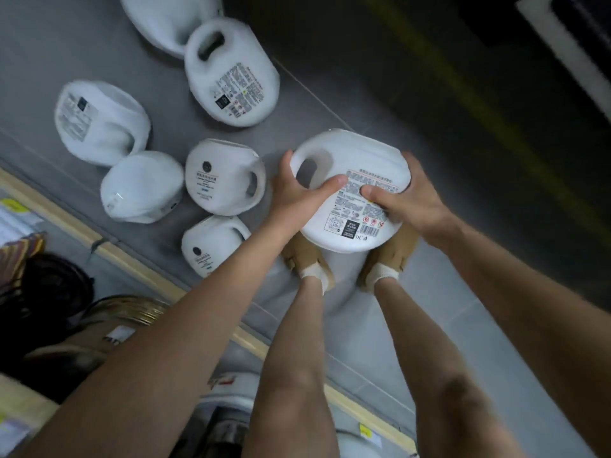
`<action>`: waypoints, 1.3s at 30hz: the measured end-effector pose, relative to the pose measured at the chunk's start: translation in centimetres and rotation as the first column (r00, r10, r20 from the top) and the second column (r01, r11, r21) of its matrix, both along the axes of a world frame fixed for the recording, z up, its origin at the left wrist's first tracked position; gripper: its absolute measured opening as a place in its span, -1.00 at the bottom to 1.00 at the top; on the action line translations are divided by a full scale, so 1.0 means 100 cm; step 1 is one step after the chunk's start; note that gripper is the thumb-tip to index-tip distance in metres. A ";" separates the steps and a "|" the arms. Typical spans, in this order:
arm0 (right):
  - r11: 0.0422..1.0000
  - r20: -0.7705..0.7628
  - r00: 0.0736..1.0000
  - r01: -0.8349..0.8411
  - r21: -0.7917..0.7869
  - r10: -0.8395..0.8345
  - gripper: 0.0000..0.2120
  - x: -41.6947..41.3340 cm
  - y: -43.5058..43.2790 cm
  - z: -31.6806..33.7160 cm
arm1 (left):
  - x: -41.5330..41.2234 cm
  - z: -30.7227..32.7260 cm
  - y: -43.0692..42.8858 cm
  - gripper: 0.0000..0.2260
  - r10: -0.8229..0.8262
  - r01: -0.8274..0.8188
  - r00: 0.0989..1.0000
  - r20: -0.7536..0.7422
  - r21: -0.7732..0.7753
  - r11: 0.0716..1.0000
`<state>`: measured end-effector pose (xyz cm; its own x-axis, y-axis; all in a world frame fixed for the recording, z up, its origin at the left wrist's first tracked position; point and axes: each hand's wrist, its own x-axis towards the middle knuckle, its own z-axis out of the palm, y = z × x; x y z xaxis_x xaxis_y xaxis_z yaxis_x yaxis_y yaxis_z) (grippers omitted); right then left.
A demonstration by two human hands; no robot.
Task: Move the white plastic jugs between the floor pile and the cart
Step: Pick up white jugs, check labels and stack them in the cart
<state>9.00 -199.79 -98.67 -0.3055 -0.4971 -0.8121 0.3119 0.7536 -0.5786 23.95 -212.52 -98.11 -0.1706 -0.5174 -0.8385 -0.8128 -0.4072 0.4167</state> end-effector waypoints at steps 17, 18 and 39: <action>0.868 -0.281 0.823 0.443 -0.226 -0.494 -0.24 0.006 0.125 0.328 | -0.078 0.328 0.057 -0.05 -0.573 0.547 0.791 -0.215 -0.171 0.819; 0.841 -0.294 0.789 0.485 -0.239 -0.539 -0.24 0.011 0.141 0.345 | -0.084 0.345 0.068 -0.03 -0.623 0.597 0.748 -0.226 -0.179 0.782; -0.017 -0.290 -0.166 0.890 -0.455 -0.943 -0.39 0.077 0.551 0.492 | -0.202 0.506 0.524 -0.39 -0.893 0.896 -0.228 -0.387 -0.443 -0.036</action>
